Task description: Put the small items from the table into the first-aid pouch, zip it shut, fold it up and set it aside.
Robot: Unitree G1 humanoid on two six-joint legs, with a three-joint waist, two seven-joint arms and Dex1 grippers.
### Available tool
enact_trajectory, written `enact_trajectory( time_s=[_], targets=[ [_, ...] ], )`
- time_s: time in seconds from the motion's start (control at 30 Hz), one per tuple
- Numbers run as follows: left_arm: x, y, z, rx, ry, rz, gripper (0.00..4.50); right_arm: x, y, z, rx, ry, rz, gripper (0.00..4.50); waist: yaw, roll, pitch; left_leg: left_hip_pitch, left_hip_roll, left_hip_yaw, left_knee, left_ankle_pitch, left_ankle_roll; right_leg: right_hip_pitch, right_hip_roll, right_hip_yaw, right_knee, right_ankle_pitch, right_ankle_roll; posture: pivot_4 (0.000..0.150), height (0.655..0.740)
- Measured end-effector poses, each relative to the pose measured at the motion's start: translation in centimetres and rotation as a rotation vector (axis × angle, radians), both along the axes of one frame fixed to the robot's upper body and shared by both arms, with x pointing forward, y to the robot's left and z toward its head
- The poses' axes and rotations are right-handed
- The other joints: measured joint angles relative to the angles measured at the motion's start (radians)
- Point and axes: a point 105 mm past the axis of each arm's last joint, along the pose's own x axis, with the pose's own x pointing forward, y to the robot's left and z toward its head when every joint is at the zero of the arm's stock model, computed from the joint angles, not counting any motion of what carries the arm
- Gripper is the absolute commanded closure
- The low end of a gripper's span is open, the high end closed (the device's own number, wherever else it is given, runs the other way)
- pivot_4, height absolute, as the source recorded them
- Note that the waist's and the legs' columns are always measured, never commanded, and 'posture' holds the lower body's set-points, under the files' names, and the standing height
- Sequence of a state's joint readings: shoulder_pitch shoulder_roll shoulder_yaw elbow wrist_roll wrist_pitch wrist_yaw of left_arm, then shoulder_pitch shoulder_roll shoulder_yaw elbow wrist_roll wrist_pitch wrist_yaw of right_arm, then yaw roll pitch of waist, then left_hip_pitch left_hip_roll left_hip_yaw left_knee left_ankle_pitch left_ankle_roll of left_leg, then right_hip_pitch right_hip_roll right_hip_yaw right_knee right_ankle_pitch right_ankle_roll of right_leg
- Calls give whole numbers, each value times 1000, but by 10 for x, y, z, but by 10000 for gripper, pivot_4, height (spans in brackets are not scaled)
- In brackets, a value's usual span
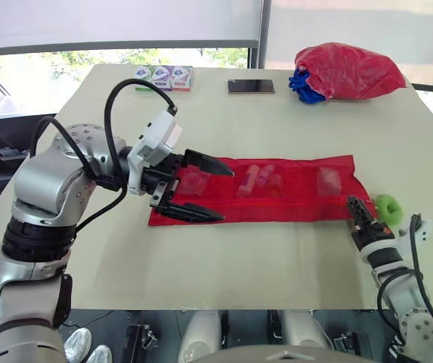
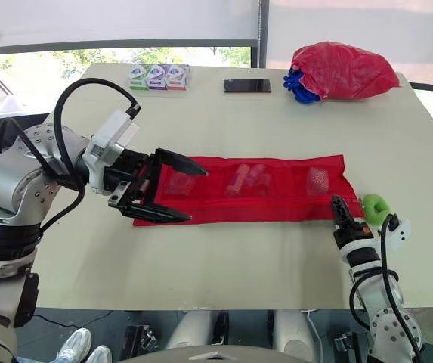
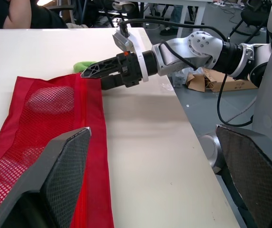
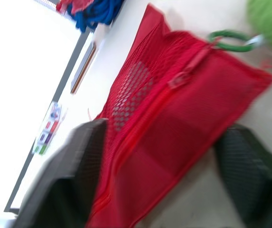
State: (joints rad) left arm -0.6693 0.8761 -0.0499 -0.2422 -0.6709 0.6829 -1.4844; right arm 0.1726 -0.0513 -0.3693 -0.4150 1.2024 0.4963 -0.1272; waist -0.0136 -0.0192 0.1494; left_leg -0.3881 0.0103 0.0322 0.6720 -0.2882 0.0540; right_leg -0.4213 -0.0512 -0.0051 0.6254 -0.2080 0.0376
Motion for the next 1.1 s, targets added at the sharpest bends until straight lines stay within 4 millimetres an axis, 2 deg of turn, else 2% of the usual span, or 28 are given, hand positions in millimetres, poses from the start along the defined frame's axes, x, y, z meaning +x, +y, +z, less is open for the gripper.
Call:
enact_trajectory(
  time_s=[0.07, 0.17, 0.47, 0.57, 0.63, 0.7, 0.73, 0.8, 0.9, 0.97, 1.0, 1.07, 1.1],
  targets=[
    [1, 0, 0, -5, -2, 4, 0, 0, -3, 0, -23, -1, -18, 33034, 0, 0, 0, 0, 0, 0, 0, 0, 0, 0, 0, 0, 0, 0, 0, 1500, 7400],
    [5, -1, 0, -20, -8, 26, 0, -1, -11, 2, -80, -15, -30, 44299, 2, 0, 0, 0, 0, 0, 0, 0, 0, 0, 0, 0, 0, 0, 0, 1500, 7400],
    [28, 3, -4, -29, -60, 176, 0, -28, -60, 7, -233, -11, -90, 44299, 4, 0, 0, 3, -1, 0, 0, 0, 0, 4, 0, 2, 0, 0, 0, 1500, 7400],
    [30, 4, -4, -30, -64, 182, 0, -38, -75, 14, -328, -16, -77, 44299, 4, 0, 0, 4, -1, 0, 0, 0, 0, 5, 0, 2, 0, -1, 2, 1500, 7400],
    [31, 4, -3, -31, -67, 186, 0, -42, -78, 27, -543, -40, -5, 44299, 3, 3, 2, 6, -2, 2, 0, 0, 0, 7, 0, 4, 0, -1, 2, 1500, 7400],
    [34, 5, 0, -33, -78, 196, 0, -38, -67, 51, -739, -126, 95, 44299, -1, 2, 2, 7, -1, 3, 0, 0, 0, 7, 2, 5, 0, -2, 3, 1500, 7400],
    [35, 5, 1, -34, -83, 199, 0, -35, -54, 65, -824, -201, 159, 44299, -3, 2, 2, 8, 0, 3, 0, 0, 0, 7, 4, 6, 0, -2, 3, 1500, 7400],
    [36, 5, 2, -34, -85, 201, 0, -31, -29, 78, -931, -298, 275, 44299, -2, 2, 2, 9, 0, 2, 0, 0, 0, 8, 5, 6, 1, -2, 3, 1500, 7400],
    [37, 6, 2, -35, -84, 205, 0, -28, 16, 82, -1091, -397, 515, 44299, 0, 2, 2, 8, 1, 1, 0, 0, 0, 7, 6, 6, 1, -2, 3, 1500, 7400],
    [37, 7, 2, -35, -85, 209, 0, -26, 37, 82, -1137, -446, 611, 44299, 0, 1, 2, 8, 1, 1, 1, 0, 0, 7, 6, 6, 1, -2, 3, 1500, 7400],
    [38, 6, 2, -37, -88, 207, 0, -25, 56, 82, -1164, -498, 681, 44299, 3, 1, 2, 7, 0, 0, 1, 0, 0, 7, 5, 6, 1, -2, 3, 1500, 7400],
    [38, 7, 2, -37, -90, 211, 0, -23, 82, 76, -1264, -553, 817, 44299, 2, -1, 2, 6, -1, 1, 2, 0, 0, 7, 5, 7, 1, -2, 3, 1500, 7400],
    [38, 7, 2, -38, -91, 210, 0, -23, 88, 74, -1282, -564, 850, 44299, 2, -1, 2, 6, -1, 1, 2, 0, 0, 7, 5, 7, 1, -2, 3, 1500, 7400]
  ],
)
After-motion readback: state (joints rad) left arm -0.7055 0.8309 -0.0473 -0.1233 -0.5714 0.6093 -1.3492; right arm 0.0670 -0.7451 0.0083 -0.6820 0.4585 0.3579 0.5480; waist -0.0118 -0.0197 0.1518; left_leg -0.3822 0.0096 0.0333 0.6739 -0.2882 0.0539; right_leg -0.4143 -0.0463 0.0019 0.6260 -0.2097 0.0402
